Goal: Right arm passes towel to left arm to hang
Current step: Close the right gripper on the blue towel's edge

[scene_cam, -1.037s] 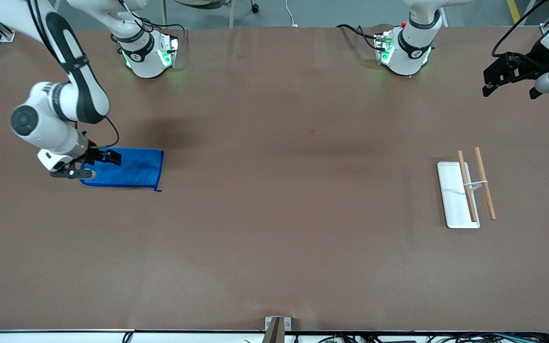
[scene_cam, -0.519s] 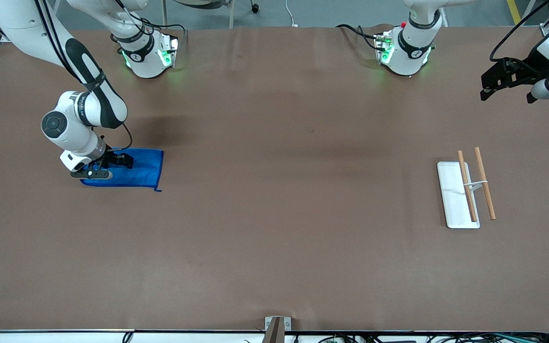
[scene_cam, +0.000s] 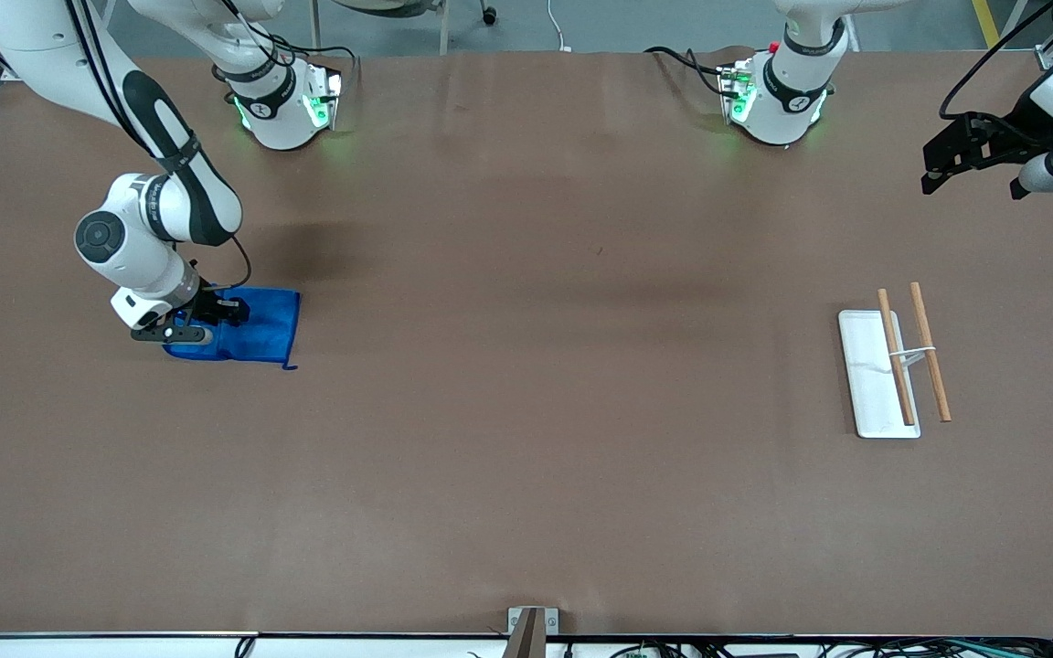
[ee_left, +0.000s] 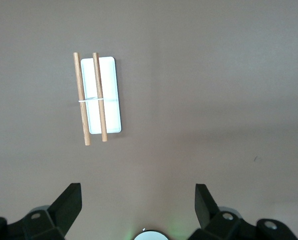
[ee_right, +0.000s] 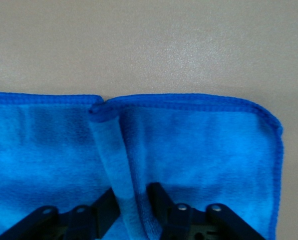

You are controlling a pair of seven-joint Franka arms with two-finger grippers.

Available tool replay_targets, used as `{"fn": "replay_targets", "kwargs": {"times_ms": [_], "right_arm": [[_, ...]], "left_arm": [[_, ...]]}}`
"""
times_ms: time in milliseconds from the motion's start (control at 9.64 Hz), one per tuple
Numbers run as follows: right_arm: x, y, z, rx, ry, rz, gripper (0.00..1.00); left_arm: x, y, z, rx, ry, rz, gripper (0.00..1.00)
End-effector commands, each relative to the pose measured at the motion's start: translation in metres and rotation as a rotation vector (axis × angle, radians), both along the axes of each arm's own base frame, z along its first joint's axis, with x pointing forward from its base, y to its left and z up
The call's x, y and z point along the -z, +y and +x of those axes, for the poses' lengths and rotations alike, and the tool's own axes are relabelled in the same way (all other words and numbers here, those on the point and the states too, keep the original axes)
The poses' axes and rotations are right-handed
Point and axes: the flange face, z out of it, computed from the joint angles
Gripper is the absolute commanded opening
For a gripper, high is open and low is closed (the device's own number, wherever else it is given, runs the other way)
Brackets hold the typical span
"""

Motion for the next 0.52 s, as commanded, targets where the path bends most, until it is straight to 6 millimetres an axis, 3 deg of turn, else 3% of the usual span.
{"fn": "replay_targets", "kwargs": {"times_ms": [0, 311, 415], "right_arm": [[-0.008, -0.001, 0.005, 0.013, 0.07, 0.014, 0.0], [-0.104, 0.002, 0.05, 0.012, 0.195, 0.039, 0.0], [-0.138, 0.013, 0.065, 0.014, 0.23, 0.073, 0.0]], "left_arm": [[0.012, 0.001, 0.006, 0.013, 0.031, -0.003, 1.0], [0.012, 0.001, 0.007, 0.013, 0.031, -0.003, 1.0], [0.012, 0.001, 0.007, 0.012, 0.028, -0.003, 1.0]]}}
